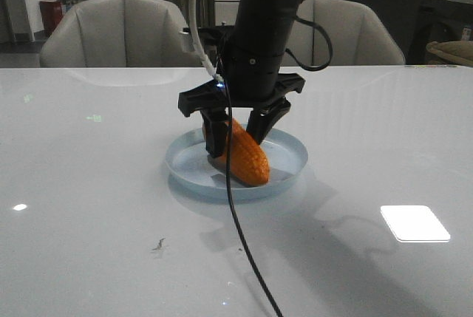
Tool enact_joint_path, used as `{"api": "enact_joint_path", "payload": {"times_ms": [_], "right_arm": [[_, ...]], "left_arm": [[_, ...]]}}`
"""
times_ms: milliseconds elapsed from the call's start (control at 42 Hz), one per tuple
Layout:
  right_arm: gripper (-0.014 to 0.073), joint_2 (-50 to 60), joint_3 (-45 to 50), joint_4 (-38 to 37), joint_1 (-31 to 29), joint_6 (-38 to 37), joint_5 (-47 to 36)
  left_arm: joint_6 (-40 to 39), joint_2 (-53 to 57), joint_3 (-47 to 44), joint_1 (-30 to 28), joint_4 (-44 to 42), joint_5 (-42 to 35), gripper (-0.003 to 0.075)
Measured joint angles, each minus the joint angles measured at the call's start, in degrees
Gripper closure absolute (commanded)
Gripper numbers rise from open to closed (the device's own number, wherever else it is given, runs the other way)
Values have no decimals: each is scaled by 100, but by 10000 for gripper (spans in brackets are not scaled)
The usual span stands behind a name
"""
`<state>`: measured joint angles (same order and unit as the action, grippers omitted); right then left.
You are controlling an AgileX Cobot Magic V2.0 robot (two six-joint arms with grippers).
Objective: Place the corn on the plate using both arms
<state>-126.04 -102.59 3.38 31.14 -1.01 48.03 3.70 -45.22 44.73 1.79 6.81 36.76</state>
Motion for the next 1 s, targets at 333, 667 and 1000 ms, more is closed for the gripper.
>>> {"api": "enact_joint_path", "payload": {"times_ms": [333, 667, 1000], "right_arm": [[1, 60, -125, 9, -45, 0, 181], [1, 1603, -508, 55, -706, -219, 436], [1, 4323, 1896, 265, -1991, -266, -173]], "left_arm": [[0, 0, 0, 0, 0, 12, 266], [0, 0, 0, 0, 0, 12, 266], [0, 0, 0, 0, 0, 12, 266]]}}
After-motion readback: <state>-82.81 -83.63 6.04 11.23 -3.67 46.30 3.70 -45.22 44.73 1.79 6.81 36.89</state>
